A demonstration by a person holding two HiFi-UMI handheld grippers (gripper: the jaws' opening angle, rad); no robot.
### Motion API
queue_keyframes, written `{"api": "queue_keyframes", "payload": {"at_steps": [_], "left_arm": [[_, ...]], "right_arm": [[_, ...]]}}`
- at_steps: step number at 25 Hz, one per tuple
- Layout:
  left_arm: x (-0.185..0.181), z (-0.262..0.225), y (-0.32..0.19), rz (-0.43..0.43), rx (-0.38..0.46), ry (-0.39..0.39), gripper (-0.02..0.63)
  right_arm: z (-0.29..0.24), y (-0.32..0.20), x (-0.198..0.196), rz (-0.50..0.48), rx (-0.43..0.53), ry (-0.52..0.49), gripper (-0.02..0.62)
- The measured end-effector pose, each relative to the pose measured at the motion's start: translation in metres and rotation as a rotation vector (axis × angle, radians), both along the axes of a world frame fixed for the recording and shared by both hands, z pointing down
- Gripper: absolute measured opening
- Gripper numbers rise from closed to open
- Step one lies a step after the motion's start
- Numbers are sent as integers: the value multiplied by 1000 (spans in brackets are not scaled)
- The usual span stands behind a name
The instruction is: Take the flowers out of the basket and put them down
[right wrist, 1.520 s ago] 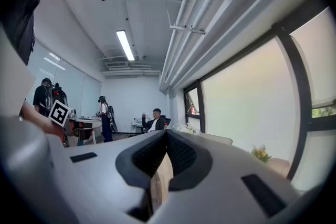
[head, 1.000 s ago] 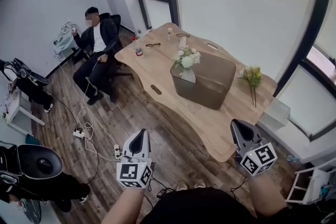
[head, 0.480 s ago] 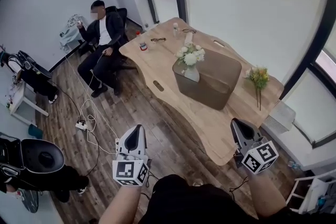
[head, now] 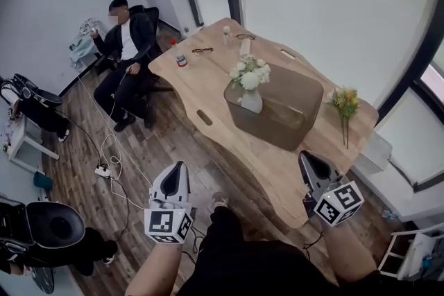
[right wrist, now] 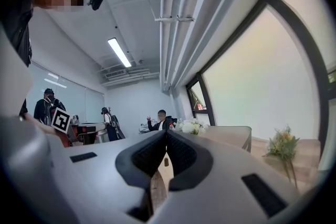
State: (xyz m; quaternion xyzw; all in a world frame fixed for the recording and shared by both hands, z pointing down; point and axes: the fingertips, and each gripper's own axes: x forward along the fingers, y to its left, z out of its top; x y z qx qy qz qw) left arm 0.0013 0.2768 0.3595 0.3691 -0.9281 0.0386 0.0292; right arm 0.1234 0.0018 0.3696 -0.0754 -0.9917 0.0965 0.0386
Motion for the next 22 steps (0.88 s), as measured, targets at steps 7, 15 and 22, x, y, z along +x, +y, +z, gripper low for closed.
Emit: {"api": "queue_keyframes", "payload": {"at_steps": [7,15,22], "left_arm": [[-70,9,-40,138,-11,18,0],[-164,19,-89,256,52,39,0],[-227,6,-123,375,87,36,0]], "right_arm": [[-11,-8,-64,102,32,-18,23],[-1,-23,-135,199,80,59,23],[-8,-29,-195,268,114,102,23]]}}
